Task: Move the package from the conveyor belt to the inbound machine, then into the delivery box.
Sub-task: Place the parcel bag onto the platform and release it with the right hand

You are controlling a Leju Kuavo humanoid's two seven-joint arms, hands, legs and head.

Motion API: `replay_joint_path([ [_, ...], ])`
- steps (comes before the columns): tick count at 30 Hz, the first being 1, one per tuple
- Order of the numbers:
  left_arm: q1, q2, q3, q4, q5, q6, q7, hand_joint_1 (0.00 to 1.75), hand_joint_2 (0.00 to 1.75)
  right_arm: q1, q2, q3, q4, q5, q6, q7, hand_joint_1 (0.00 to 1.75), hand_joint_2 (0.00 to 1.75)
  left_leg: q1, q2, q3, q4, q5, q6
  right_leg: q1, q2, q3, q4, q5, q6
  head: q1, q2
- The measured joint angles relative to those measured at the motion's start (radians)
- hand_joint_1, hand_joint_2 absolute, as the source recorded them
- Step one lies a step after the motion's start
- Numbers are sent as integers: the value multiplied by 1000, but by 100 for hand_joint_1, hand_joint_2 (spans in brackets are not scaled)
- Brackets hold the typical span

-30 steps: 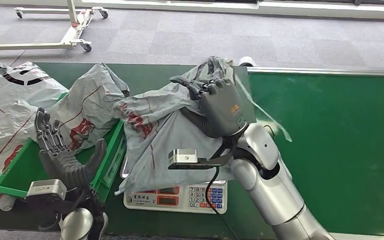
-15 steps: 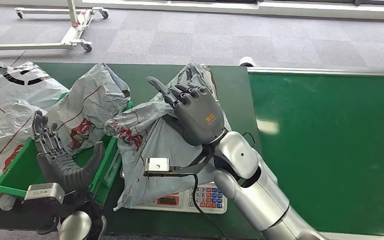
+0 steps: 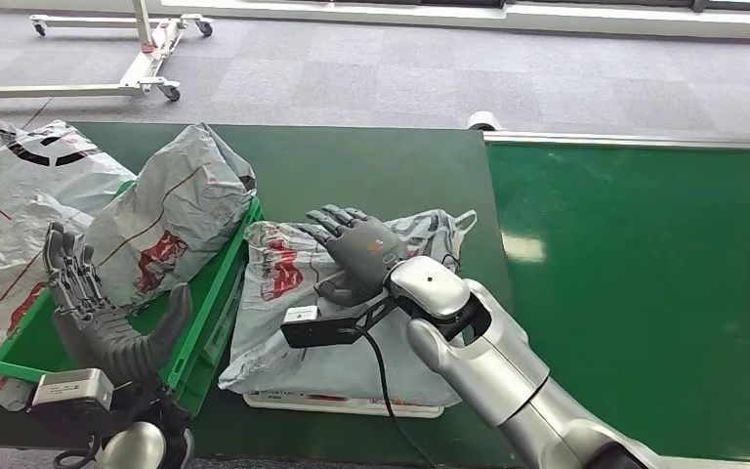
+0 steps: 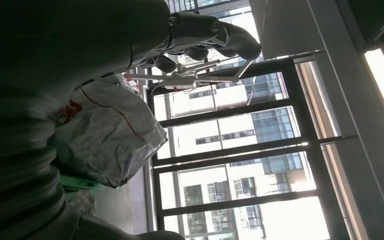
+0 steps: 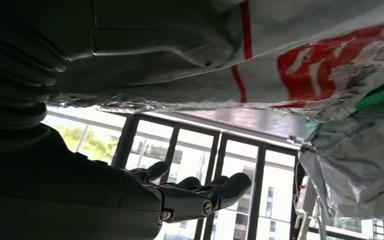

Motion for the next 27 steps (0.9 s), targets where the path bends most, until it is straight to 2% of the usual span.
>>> replay_joint_path([
  [3,8,-4,13,-10,-4,-3,0,0,175,0,-14,15,16,-57,-19,-20,0,0,0,0,0,0,0,0,0,0,0,0,0,0,0,0],
  [7,11,-4,23,-14,-4,-19,0,0,175,3,-37,27,0,-168,32,-70,0,0,0,0,0,0,0,0,0,0,-1,0,0,0,0,0],
  [9,7,-4,24,-11,-4,-31,0,0,175,3,-44,27,-7,-261,75,-135,0,0,0,0,0,0,0,0,0,0,-1,0,0,0,0,0],
  [12,-8,-4,24,3,-3,-47,0,0,175,4,-53,19,-19,-431,113,-286,0,0,0,0,0,0,0,0,0,0,-1,0,0,0,0,0],
  [15,-14,-5,24,13,-3,-48,0,0,175,5,-55,-16,-42,-512,60,-367,0,0,0,0,0,0,0,0,0,0,-1,0,0,0,0,0],
  [17,-10,-5,24,14,-4,-43,0,0,175,13,-53,-53,-74,-490,-54,-363,0,0,0,0,0,0,0,0,0,0,0,0,0,-1,0,0],
  [21,15,-11,24,2,-25,-32,0,0,175,59,-28,-130,-193,-190,-484,-195,0,175,0,0,0,0,0,0,0,0,-1,0,0,-1,0,0],
  [23,20,-16,24,2,-48,-38,1,0,175,88,-18,-159,-269,-63,-642,-132,0,175,0,0,0,0,0,0,0,0,-1,0,0,-1,0,0],
  [27,0,-23,19,34,-128,-53,17,0,175,158,-7,-211,-394,83,-897,-85,0,175,0,0,0,0,-1,0,0,-1,-1,0,-1,-1,0,0],
])
